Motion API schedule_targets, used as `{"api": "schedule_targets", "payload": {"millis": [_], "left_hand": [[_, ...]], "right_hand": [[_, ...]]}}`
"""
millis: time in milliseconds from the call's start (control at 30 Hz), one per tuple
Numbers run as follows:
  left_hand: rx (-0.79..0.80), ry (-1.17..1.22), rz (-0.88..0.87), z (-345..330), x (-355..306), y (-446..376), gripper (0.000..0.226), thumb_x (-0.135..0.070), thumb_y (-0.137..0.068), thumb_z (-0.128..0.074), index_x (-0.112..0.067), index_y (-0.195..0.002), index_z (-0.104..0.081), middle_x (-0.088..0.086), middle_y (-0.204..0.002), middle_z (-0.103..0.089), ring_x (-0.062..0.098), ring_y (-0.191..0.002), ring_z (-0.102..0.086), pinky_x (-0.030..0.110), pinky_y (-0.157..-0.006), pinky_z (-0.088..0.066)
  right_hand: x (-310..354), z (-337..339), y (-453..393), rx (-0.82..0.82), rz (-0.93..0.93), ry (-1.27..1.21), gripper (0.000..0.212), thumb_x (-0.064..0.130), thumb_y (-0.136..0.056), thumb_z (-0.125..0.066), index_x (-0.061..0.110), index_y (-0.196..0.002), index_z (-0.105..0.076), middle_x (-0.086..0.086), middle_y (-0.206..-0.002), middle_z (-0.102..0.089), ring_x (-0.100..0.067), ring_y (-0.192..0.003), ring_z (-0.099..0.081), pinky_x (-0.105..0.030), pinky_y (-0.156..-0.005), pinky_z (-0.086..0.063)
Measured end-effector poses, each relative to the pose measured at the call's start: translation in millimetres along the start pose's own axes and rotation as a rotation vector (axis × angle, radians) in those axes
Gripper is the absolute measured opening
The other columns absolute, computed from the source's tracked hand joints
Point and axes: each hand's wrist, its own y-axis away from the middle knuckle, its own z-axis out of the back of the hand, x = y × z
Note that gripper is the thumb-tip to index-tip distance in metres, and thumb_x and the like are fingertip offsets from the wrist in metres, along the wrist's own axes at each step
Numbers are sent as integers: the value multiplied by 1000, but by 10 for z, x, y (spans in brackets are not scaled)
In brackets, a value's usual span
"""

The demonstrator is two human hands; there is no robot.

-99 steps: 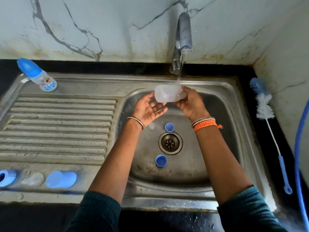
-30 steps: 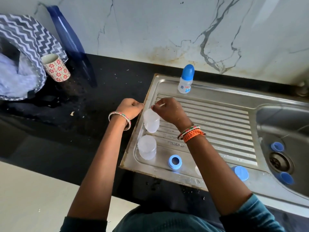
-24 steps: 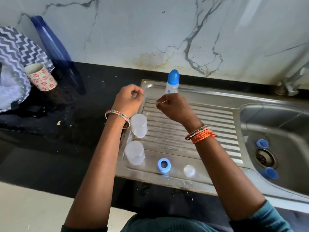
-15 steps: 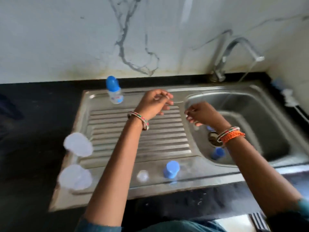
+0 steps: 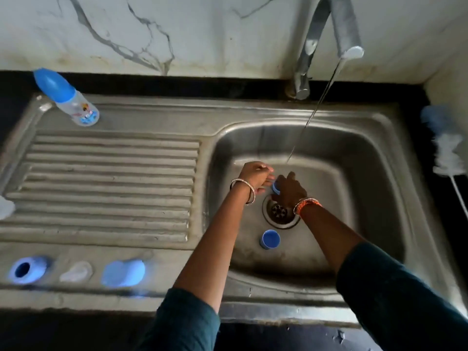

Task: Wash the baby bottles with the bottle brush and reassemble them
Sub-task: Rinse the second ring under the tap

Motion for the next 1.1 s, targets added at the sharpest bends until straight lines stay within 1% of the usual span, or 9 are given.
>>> {"api": "schedule_targets", "payload": {"millis": [100,267,367,500,600,667,867,1000,1100], "left_hand": [[-61,55,49,15,71,-75,22,-10,-94,-48,-20,-76,-55,0,-73,-61,9,-58,-55,21,-58,-41],[-154,160,-118,-26,-67,-104,24,0,-93,-49,-21,-87,-59,-1,-81,-59,10,-65,-53,22,-55,-44],[-150,174,-291,-124,-256,-7,25,-3,-94,-49,-24,-103,-58,-4,-92,-61,12,-84,-57,26,-65,-51],[-43,301,-397,-194,-504,115,15,-4,-94,-52,-18,-98,-56,-1,-90,-62,12,-80,-60,25,-67,-53],[58,306,-467,-300,-542,192,14,-1,-94,-51,-13,-98,-56,4,-88,-63,9,-66,-64,26,-65,-56],[-7,333,-510,-382,-550,209,13,0,-95,-50,-11,-93,-57,7,-83,-62,5,-55,-64,22,-58,-57],[-112,434,-465,-446,-684,185,16,-13,-97,-51,-7,-84,-59,11,-77,-63,8,-56,-66,22,-58,-57],[-85,351,-427,-529,-736,212,9,-10,-94,-55,-3,-89,-57,13,-78,-63,6,-50,-65,19,-52,-55],[-189,163,-591,-572,-710,193,11,-6,-91,-59,-7,-102,-57,16,-80,-64,10,-54,-65,25,-54,-57]], "right_hand": [[-54,32,-58,-120,-10,-53,27,23,-91,-59,5,-111,-60,-19,-125,-42,-39,-106,-55,-38,-84,-47],[103,576,42,-257,82,-724,8,12,-84,-71,4,-83,-73,-16,-76,-65,-16,-74,-57,-26,-68,-39],[213,1018,328,-243,177,-1049,12,3,-89,-62,9,-96,-69,-3,-81,-64,-4,-69,-54,-27,-65,-45],[197,1403,649,-227,208,-1340,15,10,-93,-57,16,-83,-66,3,-68,-64,0,-53,-53,-15,-53,-41],[236,1501,732,-304,169,-1369,28,33,-91,-63,16,-69,-63,-1,-63,-63,-12,-56,-55,-22,-58,-44],[259,1560,761,-330,157,-1334,35,43,-89,-63,14,-69,-60,-7,-68,-61,-16,-62,-54,-27,-63,-44],[212,1654,873,-129,359,-1489,10,11,-96,-53,12,-96,-63,-4,-85,-68,-11,-72,-66,-21,-63,-51],[227,1677,800,-297,162,-1507,19,29,-90,-65,12,-82,-66,-7,-81,-67,-15,-70,-61,-27,-64,-50],[218,1724,769,-344,85,-1438,30,40,-91,-61,14,-75,-65,-8,-76,-65,-16,-64,-58,-25,-59,-49]]}}
